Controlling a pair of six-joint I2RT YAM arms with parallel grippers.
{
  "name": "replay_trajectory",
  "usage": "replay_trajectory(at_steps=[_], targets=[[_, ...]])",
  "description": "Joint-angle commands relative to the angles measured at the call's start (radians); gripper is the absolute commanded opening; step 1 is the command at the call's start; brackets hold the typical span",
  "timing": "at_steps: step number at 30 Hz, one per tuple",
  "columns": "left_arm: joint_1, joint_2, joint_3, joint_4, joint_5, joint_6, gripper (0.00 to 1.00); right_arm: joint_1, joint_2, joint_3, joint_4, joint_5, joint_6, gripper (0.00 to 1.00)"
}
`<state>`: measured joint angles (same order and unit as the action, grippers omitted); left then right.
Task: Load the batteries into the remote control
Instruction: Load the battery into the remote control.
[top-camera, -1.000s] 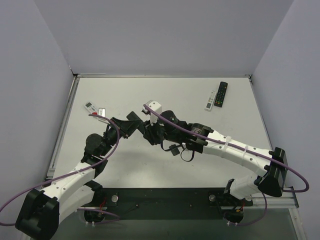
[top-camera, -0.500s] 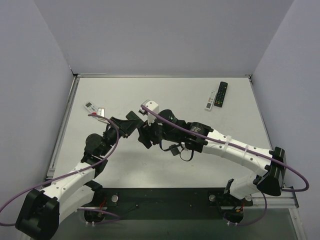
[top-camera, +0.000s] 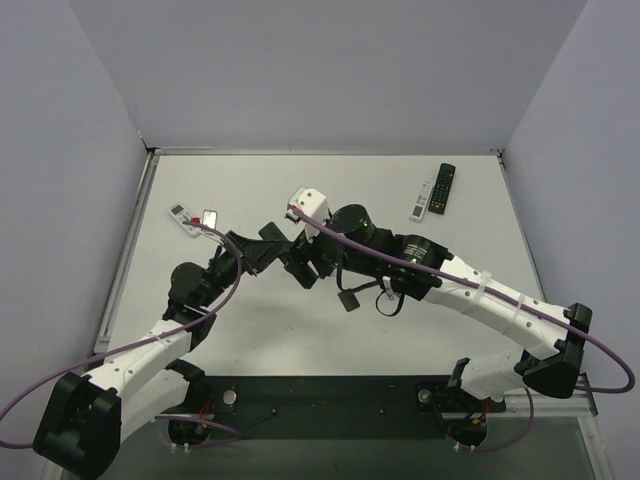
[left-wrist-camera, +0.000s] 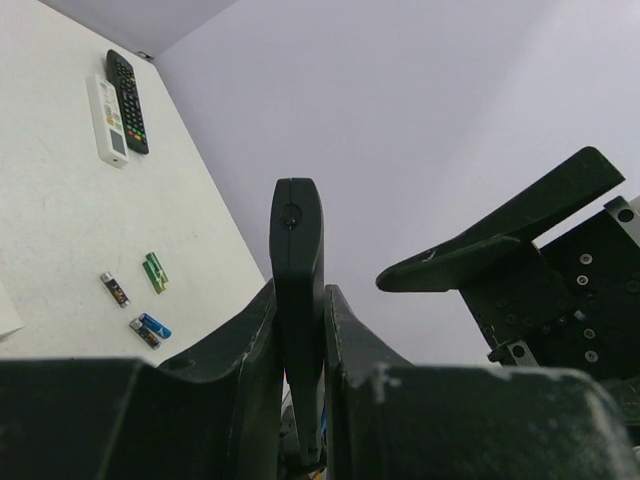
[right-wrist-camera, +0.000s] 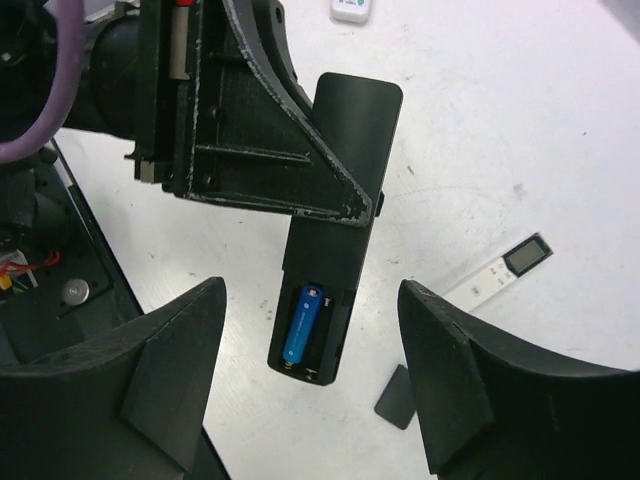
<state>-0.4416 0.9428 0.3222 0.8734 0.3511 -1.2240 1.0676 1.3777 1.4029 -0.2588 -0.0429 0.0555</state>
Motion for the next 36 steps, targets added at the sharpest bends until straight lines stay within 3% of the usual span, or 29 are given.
replay_trajectory(at_steps=[1,8,17,36], targets=[[0.018,0.007,0.075,0.068,0.081,0.0,0.0,-0.006,-0.095,-0.01,-0.007,-0.078,-0.236,0.64],[0.026,0.017,0.121,0.016,0.153,0.017,0.0,-0.032,-0.189,-0.105,-0.022,-0.178,-0.462,0.56],[0.026,0.031,0.172,-0.034,0.223,0.029,0.0,-0.104,-0.164,-0.111,-0.083,-0.482,-0.678,0.45],[0.024,0.024,0.218,-0.109,0.27,0.073,0.0,-0.107,-0.075,-0.048,-0.094,-0.538,-0.718,0.34]])
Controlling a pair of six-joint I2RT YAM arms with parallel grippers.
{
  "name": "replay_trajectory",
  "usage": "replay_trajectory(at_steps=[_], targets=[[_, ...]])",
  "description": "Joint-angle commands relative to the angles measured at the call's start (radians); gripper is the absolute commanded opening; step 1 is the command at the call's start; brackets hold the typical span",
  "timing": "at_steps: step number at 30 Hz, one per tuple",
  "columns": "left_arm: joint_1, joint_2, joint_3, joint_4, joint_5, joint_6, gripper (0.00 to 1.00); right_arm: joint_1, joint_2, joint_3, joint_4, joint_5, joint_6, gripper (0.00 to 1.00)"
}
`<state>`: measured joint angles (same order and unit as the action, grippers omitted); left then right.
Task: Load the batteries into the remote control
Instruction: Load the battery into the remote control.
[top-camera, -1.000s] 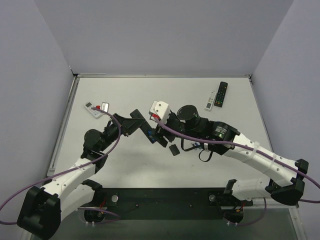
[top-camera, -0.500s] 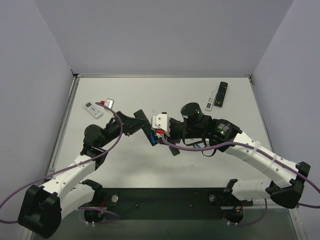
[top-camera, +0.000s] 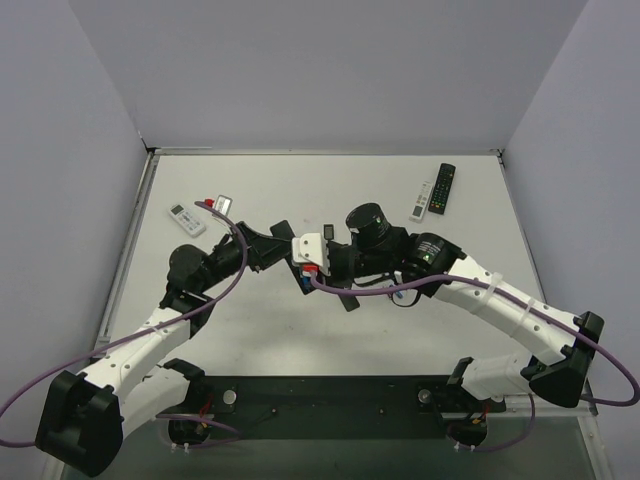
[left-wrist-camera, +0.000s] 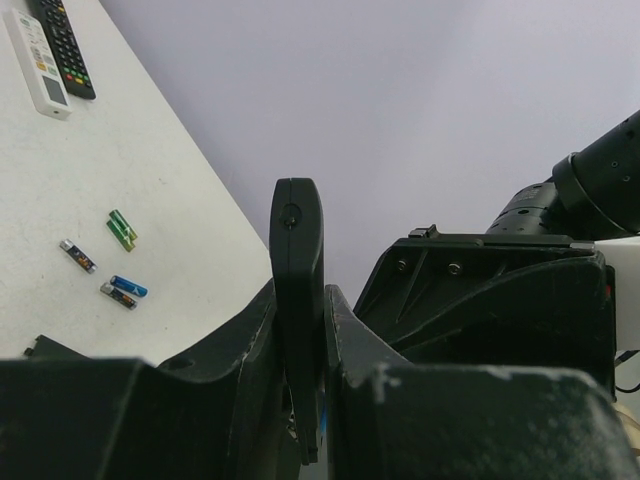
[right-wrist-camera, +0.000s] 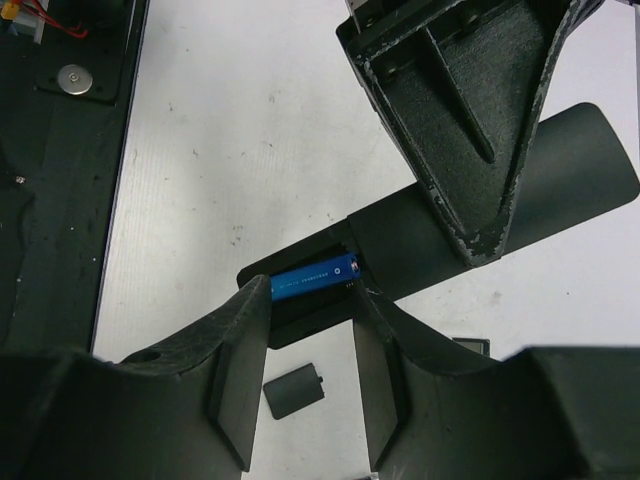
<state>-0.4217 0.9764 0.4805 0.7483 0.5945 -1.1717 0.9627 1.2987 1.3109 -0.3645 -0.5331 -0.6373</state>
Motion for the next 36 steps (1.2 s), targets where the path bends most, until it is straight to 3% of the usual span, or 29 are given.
replay_trajectory(at_steps=[1,9,36], targets=[[0.004,-0.01,0.061,0.013,0.027,0.023,0.0,-0.001,0.005,0.045,0.012,-0.047,-0.027,0.34],[0.004,-0.007,0.07,0.002,0.033,0.033,0.0,-0.004,0.017,0.053,0.013,-0.045,-0.039,0.33],[0.004,0.004,0.089,-0.006,0.041,0.041,0.0,-0.002,0.06,0.067,-0.03,-0.073,-0.038,0.14]])
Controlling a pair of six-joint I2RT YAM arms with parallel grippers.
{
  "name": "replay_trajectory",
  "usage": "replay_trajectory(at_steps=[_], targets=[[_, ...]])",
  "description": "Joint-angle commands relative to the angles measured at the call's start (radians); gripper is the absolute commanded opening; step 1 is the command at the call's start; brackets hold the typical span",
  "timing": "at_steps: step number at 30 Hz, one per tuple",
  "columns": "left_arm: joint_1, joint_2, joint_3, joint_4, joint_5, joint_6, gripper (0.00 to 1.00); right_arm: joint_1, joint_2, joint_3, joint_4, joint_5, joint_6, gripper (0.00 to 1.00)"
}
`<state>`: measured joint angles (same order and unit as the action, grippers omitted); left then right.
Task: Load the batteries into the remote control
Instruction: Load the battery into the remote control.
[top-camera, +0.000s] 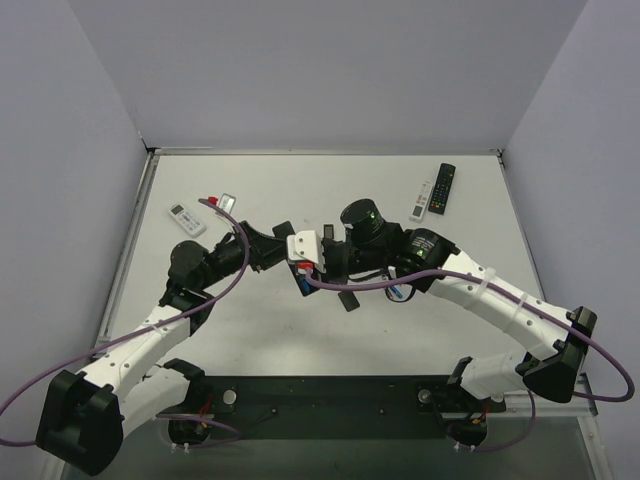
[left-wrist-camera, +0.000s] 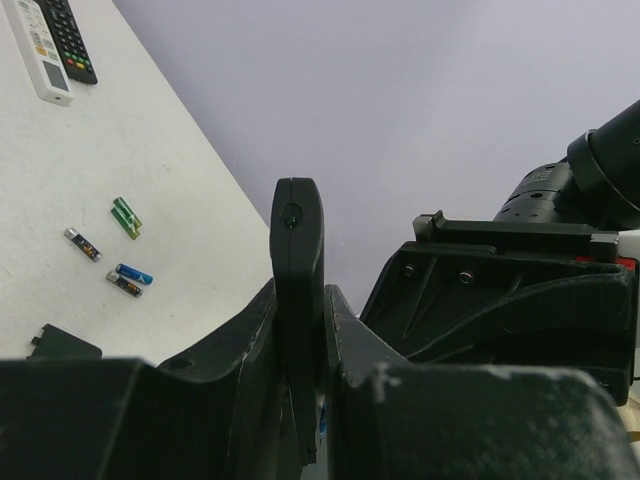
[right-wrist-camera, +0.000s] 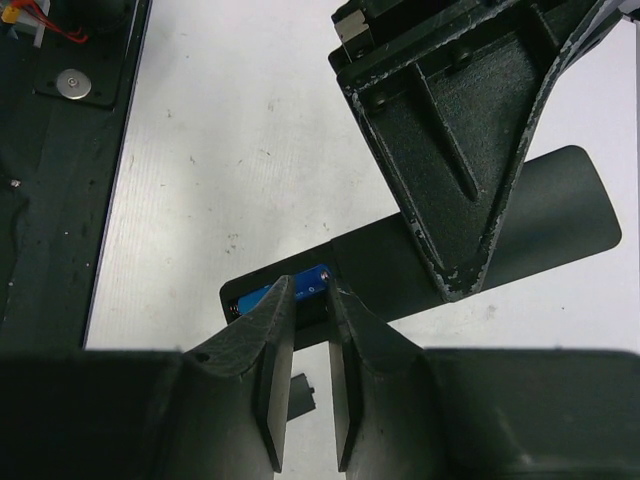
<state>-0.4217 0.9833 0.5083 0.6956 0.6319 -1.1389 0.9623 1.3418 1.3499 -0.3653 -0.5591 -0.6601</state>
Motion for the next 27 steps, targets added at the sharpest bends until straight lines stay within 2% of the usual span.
replay_trajectory(at_steps=[1,27], targets=[[0.004,-0.006,0.062,0.048,0.002,0.008,0.0,-0.002,0.022,0.026,-0.032,-0.044,-0.015,0.13],[-0.002,-0.026,0.073,0.073,-0.044,0.014,0.0,0.012,0.085,-0.066,-0.05,0.013,0.034,0.03]])
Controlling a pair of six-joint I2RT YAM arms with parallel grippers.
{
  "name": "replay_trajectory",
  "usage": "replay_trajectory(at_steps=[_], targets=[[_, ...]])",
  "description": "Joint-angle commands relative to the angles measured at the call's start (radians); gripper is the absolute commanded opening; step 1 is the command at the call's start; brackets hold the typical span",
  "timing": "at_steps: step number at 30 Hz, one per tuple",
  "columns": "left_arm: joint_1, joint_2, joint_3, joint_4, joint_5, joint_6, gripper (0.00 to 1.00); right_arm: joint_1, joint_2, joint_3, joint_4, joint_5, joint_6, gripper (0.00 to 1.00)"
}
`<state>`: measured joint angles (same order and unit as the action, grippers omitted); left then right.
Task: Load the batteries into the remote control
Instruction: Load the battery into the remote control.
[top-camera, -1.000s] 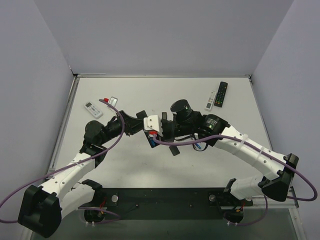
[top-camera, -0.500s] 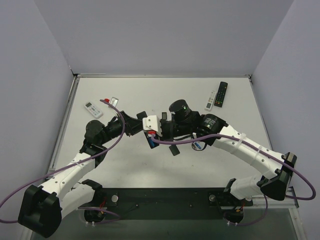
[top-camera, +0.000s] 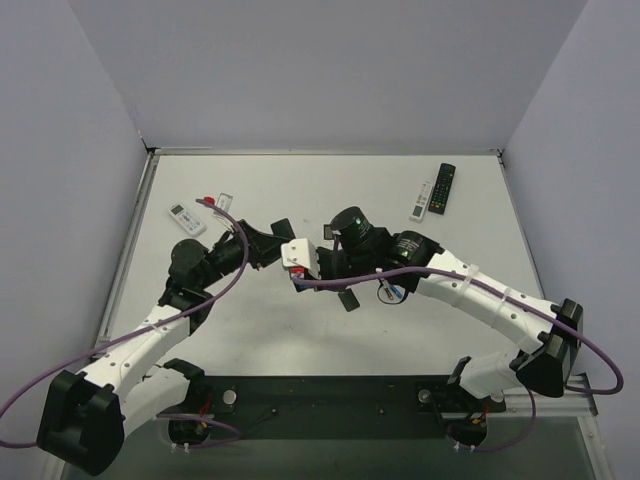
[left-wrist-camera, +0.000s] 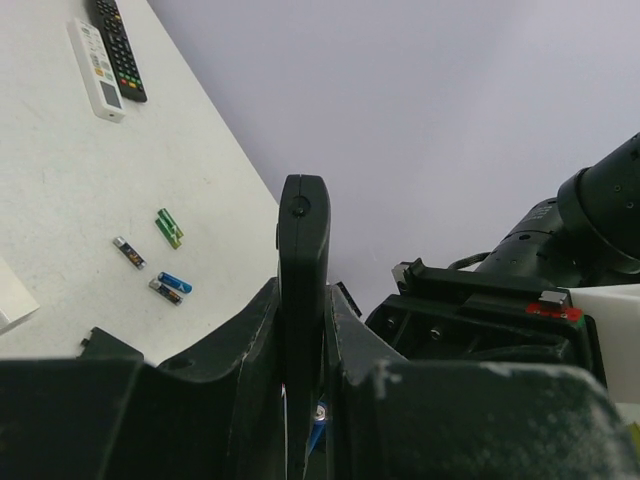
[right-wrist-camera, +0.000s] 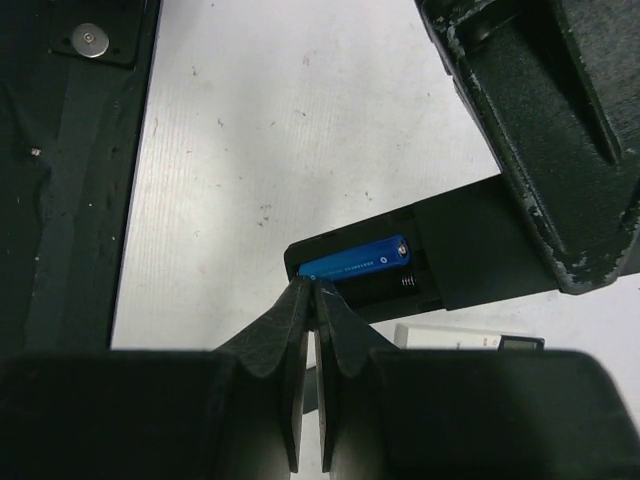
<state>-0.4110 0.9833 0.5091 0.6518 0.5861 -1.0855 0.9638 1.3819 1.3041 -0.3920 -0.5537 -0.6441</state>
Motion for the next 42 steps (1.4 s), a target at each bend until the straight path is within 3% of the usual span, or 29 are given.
replay_trajectory(at_steps=[1,8,11,15,18,21,31,35,42], targets=[[-0.012,-0.026,0.072,0.111,0.001,-0.036,0.0,0.013,0.046,-0.022,-0.022,0.011,0.021,0.03],[-0.014,-0.058,0.04,0.043,-0.035,0.044,0.0,0.012,0.031,-0.003,-0.013,0.118,0.075,0.04],[-0.012,-0.075,0.009,0.028,-0.06,0.073,0.0,-0.01,-0.007,0.012,-0.011,0.118,0.151,0.17],[-0.012,-0.087,-0.012,0.04,-0.078,0.094,0.0,-0.057,-0.072,0.003,0.045,0.081,0.318,0.51],[-0.012,-0.086,-0.024,0.077,-0.08,0.091,0.0,-0.118,-0.096,-0.034,0.14,0.005,0.53,0.66],[-0.012,-0.08,-0.024,0.115,-0.072,0.082,0.0,-0.172,-0.106,-0.095,0.262,-0.051,0.734,0.74],[-0.017,-0.069,0.011,0.158,-0.06,0.064,0.0,-0.22,-0.075,-0.242,0.674,-0.153,1.181,0.79],[-0.018,-0.067,0.019,0.167,-0.06,0.058,0.0,-0.249,-0.072,-0.279,0.788,-0.184,1.256,0.78],[-0.02,-0.064,0.028,0.181,-0.066,0.052,0.0,-0.26,-0.053,-0.278,0.795,-0.21,1.27,0.71]])
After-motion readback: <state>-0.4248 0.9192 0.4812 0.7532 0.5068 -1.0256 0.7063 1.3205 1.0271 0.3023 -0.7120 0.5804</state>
